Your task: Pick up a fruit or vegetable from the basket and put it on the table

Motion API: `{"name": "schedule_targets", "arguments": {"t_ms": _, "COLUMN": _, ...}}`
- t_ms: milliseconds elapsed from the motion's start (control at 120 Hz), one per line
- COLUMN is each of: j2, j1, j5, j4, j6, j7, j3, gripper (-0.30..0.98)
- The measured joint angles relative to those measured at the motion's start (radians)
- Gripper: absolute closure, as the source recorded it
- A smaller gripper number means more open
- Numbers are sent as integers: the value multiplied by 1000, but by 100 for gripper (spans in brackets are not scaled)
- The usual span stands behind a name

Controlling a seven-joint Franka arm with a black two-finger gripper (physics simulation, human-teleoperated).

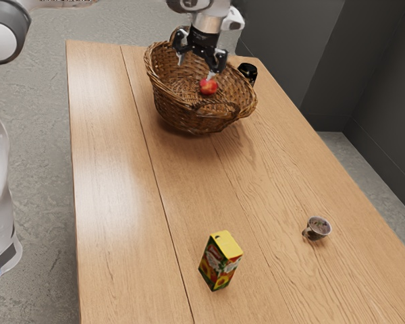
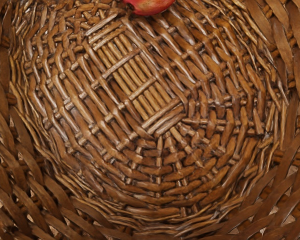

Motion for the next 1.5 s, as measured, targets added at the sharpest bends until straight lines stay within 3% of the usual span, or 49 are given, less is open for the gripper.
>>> {"name": "schedule_targets", "arguments": {"t_ms": 275, "j2": 70, "j1": 104, "j5": -3, "j4": -20, "j6": 206, "j7": 219, "j3": 52, "gripper": 0}}
{"name": "schedule_targets", "arguments": {"t_ms": 600, "j2": 163, "j1": 92, "j5": -41, "j4": -15, "j6": 360, "j7": 394, "j3": 53, "gripper": 0}}
{"name": "schedule_targets", "arguments": {"t_ms": 883, "j2": 189, "j1": 86, "j5": -67, "j4": -17, "j6": 412, "j7": 486, "j3": 74, "gripper": 0}}
{"name": "schedule_targets", "arguments": {"t_ms": 1167, "j2": 218, "j1": 196, "j5": -67, "j4": -9, "j6": 434, "j7": 545, "j3": 84, "gripper": 0}}
{"name": "schedule_targets", "arguments": {"t_ms": 1500, "j2": 295, "j1": 161, "j5": -89, "j4": 55, "j6": 478, "j7": 586, "j3": 79, "gripper": 1}}
